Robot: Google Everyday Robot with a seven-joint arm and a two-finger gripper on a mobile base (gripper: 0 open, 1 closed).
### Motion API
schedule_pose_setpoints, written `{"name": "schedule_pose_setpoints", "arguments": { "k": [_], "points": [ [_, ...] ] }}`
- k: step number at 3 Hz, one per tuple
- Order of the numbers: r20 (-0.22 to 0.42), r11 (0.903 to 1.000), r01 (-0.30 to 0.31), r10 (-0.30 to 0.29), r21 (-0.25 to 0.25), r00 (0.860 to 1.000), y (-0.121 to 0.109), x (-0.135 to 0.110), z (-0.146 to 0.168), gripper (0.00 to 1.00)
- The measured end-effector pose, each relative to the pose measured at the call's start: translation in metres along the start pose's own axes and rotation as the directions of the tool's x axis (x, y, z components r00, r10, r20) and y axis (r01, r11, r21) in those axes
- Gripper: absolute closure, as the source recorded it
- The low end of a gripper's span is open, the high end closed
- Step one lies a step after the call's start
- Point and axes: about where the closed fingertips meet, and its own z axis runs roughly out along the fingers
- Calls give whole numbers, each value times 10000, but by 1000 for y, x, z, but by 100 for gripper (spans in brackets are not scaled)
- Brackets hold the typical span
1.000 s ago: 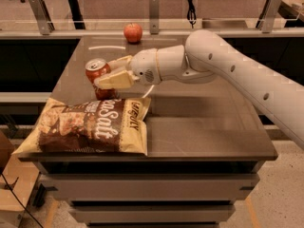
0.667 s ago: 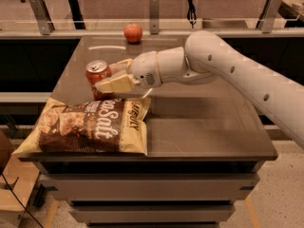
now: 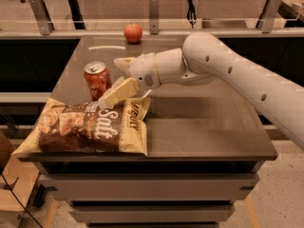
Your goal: Move coke can near brown chip bag
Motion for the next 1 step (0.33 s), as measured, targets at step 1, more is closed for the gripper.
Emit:
{"name": "schedule_pose_setpoints", "arguments": {
  "k": [1],
  "points": [
    [0,10000,0,0,-2,10000,0,0,0,0]
  ]
}}
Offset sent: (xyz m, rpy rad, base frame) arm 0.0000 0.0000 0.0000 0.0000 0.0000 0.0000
